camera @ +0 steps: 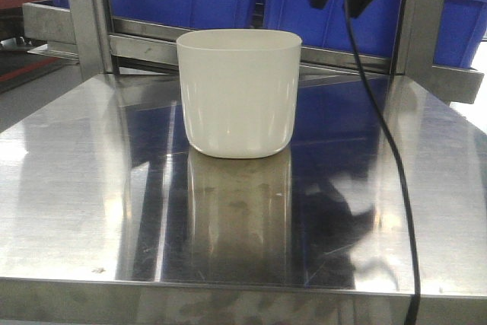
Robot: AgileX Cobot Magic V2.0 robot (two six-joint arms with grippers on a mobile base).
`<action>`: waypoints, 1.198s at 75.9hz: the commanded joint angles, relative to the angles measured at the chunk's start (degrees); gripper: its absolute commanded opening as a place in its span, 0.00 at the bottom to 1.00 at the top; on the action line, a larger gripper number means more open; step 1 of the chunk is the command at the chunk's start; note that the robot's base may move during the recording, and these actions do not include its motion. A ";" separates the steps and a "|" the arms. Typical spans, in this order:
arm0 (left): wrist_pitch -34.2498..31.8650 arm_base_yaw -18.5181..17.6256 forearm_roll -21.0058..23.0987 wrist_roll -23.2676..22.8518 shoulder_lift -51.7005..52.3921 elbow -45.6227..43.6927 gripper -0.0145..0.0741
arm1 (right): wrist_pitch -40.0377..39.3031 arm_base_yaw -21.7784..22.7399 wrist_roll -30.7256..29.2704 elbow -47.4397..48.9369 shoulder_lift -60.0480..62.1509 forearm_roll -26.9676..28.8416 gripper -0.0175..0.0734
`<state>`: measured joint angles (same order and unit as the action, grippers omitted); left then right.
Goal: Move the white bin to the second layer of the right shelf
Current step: 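Lower the right gripper onto the white bin's rim and close it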
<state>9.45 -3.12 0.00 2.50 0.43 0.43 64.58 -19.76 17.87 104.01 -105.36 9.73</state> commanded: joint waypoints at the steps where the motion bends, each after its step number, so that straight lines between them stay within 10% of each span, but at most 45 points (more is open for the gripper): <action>1: -5.01 -0.18 0.00 -0.30 0.80 2.11 0.26 | -0.91 -0.76 1.24 4.22 1.06 -0.29 0.59; 72: -5.01 -0.18 0.00 -0.30 0.80 2.11 0.26 | -2.96 -2.19 1.36 4.87 -8.24 -0.34 0.59; 91: -5.01 -0.18 0.00 -0.30 0.80 2.11 0.26 | -4.22 -1.12 1.13 4.87 -6.92 -0.34 0.31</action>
<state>9.45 -3.12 0.00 2.50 0.43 0.43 62.56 -21.87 19.25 106.94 -116.98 9.04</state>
